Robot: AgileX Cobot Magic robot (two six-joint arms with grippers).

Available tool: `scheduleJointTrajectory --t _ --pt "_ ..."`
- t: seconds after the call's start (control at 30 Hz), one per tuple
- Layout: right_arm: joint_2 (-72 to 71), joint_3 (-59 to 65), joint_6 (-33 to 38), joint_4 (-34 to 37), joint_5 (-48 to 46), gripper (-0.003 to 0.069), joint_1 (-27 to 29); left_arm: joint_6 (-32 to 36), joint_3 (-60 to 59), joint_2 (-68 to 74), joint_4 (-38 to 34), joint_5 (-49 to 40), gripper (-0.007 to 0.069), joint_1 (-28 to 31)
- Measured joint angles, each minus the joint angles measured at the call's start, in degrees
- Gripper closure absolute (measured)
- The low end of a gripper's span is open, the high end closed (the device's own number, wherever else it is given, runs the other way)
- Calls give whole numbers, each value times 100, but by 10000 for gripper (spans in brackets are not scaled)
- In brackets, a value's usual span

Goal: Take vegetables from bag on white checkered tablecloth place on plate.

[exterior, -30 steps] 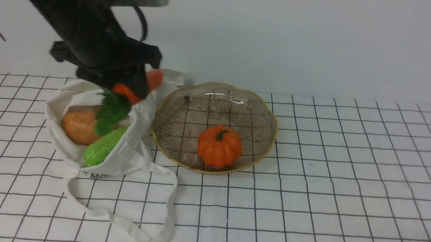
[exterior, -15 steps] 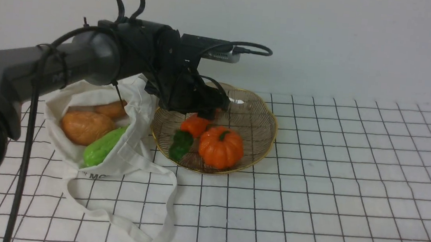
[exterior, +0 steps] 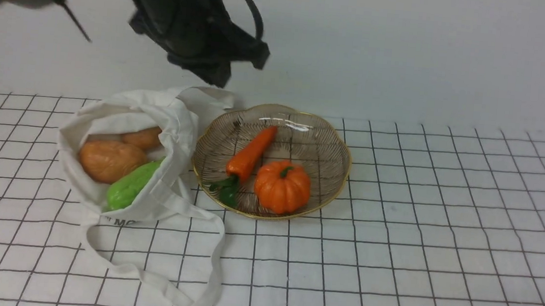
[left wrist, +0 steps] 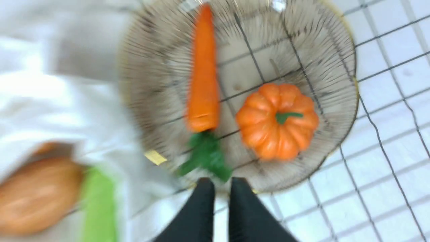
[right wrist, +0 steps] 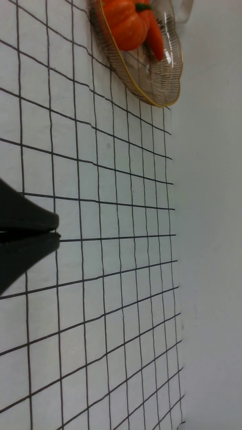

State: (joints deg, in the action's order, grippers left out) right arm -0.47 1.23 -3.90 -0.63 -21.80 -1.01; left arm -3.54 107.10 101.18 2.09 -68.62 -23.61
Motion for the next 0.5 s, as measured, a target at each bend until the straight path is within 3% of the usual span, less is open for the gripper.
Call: scheduleJointTrajectory --t 0.13,0.27,0.4,0.5 --pt "0 0 0 0 0 674 0 9 -50 -741 312 -222 629 0" --pt "0 0 0 0 0 674 0 14 -1228 -1977 385 -216 632 -77" --pt "0 0 0 0 0 674 0 -84 -3240 -3326 253 665 632 -209" --pt "0 0 6 0 0 674 0 -190 -5120 -4760 133 2298 632 -237"
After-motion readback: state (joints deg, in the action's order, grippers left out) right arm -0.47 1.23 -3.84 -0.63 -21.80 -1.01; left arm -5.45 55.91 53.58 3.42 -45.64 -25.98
